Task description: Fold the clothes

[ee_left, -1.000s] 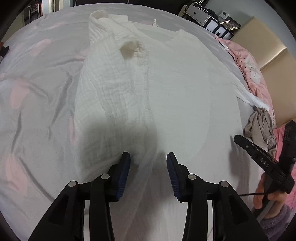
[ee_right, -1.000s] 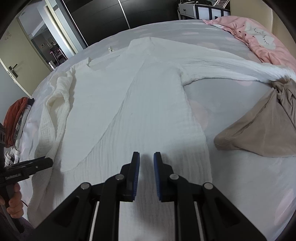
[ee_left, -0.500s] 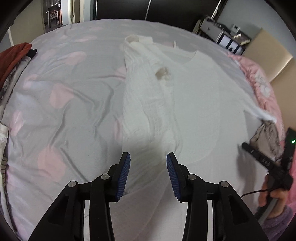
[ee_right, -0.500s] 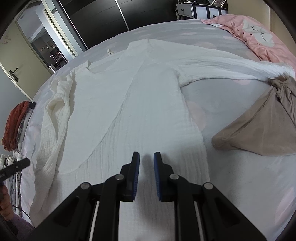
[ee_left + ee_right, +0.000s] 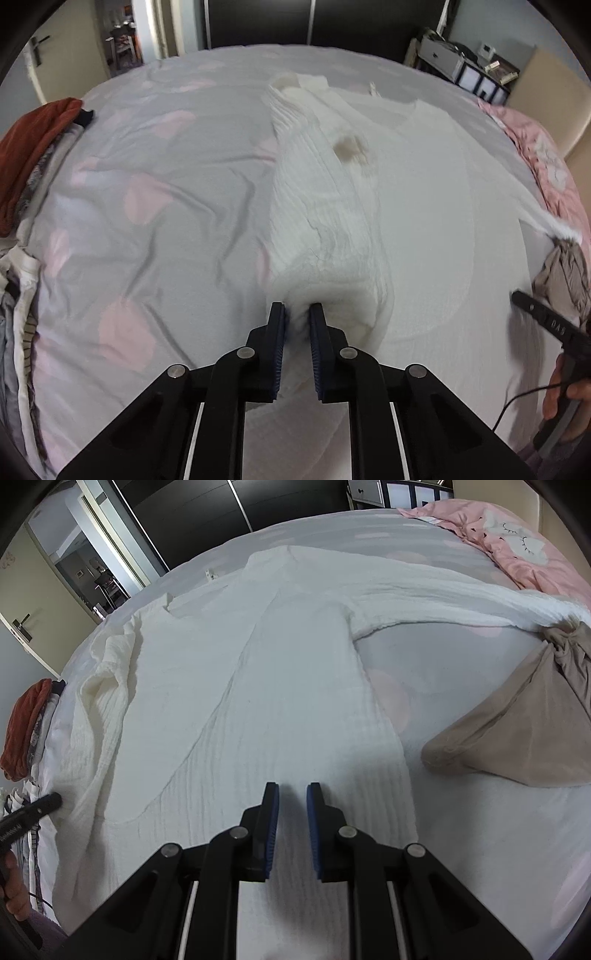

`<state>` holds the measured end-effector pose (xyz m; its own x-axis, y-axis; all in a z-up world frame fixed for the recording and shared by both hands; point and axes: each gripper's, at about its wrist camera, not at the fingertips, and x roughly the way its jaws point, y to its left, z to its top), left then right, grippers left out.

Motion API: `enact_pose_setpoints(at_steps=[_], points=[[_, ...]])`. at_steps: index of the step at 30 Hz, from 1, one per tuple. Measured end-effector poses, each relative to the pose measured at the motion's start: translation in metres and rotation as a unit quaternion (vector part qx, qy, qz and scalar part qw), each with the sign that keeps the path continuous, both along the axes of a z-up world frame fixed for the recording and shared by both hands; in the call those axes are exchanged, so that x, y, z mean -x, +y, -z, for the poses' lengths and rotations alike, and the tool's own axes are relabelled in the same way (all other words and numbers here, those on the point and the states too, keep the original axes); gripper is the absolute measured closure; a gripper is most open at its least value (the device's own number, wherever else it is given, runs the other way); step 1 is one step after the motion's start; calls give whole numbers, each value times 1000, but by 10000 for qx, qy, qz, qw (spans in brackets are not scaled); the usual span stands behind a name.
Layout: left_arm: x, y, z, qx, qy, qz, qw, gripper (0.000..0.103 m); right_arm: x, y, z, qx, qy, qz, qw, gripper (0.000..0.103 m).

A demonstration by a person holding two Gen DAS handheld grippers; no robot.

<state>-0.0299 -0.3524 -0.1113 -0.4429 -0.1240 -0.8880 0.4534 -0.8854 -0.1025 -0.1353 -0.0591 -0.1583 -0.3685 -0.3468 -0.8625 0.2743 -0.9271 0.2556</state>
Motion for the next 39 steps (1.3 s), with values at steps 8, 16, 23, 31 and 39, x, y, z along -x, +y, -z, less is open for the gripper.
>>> enact_pose_setpoints(at_steps=[8, 16, 23, 31, 39], points=[[-12, -62, -50, -292, 358, -743, 9962, 90, 2, 4, 3, 43, -23, 36, 10000, 87], [9, -138, -132, 289, 528, -1252, 9903, 90, 4, 4, 2, 45, 109, 74, 9999, 88], [23, -220, -195, 1498, 278, -1815, 9715, 91, 10, 19, -6, 64, 514, 489, 9975, 87], [41, -327, -175, 2272, -519, -2376, 9430, 92, 19, 20, -3, 6, 650, 709, 9954, 88], [52, -396, -45, 2130, -1558, -2730, 9251, 99, 25, 15, 7, -170, 638, 680, 9955, 87]])
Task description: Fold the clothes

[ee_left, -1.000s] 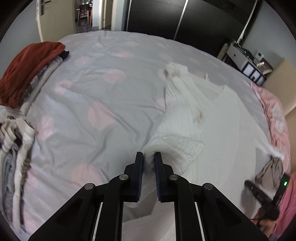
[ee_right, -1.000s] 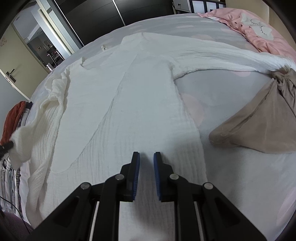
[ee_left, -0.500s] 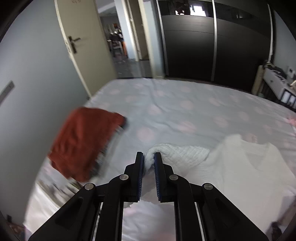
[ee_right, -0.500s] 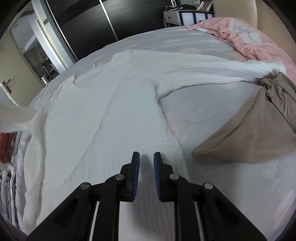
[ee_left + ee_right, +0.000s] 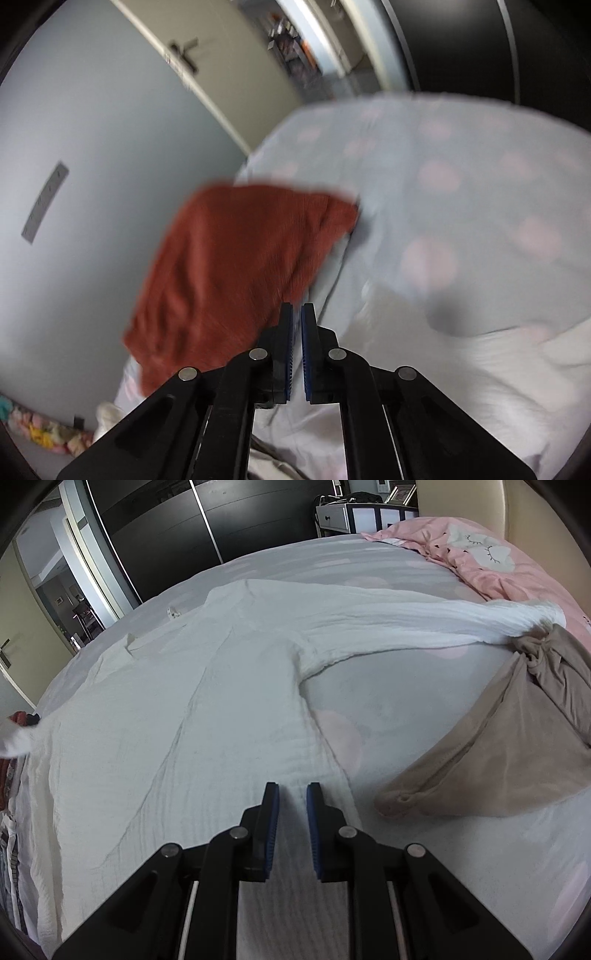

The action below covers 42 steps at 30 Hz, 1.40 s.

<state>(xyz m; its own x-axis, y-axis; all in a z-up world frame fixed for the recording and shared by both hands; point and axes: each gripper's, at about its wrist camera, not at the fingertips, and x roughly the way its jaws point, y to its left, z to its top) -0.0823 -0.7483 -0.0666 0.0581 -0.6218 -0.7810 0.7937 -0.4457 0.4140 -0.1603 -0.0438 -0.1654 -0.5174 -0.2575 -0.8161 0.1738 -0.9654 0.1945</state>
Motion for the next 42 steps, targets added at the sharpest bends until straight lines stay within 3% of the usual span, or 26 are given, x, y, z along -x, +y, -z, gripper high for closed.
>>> enact_pose_setpoints(at_steps=[5, 8, 11, 12, 16, 21, 24, 28, 31, 34, 37, 39, 42], points=[[-25, -29, 85, -603, -264, -611, 9960, 98, 1, -3, 2, -104, 75, -15, 9999, 87], [-37, -36, 101, -999, 164, -685, 9925, 94, 2, -5, 4, -119, 92, -14, 9999, 87], [-44, -39, 98, -1214, 680, -592, 9885, 63, 2, -4, 6, -123, 80, -12, 9999, 87], [-46, -40, 98, -1233, 792, -582, 9875, 60, 1, -4, 6, -123, 85, -6, 9999, 87], [-54, -43, 109, -1415, 868, -714, 9835, 60, 0, -4, 6, -120, 83, -6, 9999, 87], [-69, -35, 124, -1719, 1273, -1118, 9704, 60, 1, -4, 6, -123, 69, -8, 9999, 87], [-81, -36, 120, -2064, 1690, -1347, 9543, 60, 1, -4, 5, -113, 62, -6, 9999, 87], [-93, -36, 101, -2060, 2060, -1397, 9464, 60, 0, -3, 5, -60, 31, -13, 10000, 87], [-100, -32, 104, -2258, 2293, -1480, 9352, 60, -1, -3, 4, -47, 12, -10, 10000, 86], [-103, -23, 126, -2563, 2224, -1611, 9268, 60, -1, -3, 3, -57, 6, -18, 10000, 86], [-99, -7, 133, -2288, 2000, -1523, 9405, 62, -2, -2, 3, -57, 2, -20, 10000, 86], [-95, 3, 127, -2170, 1845, -1552, 9459, 85, -2, -2, 3, -54, 5, -27, 10000, 86], [-91, 16, 109, -1934, 1596, -1511, 9562, 91, -3, 0, 2, -20, -4, -22, 10000, 86]])
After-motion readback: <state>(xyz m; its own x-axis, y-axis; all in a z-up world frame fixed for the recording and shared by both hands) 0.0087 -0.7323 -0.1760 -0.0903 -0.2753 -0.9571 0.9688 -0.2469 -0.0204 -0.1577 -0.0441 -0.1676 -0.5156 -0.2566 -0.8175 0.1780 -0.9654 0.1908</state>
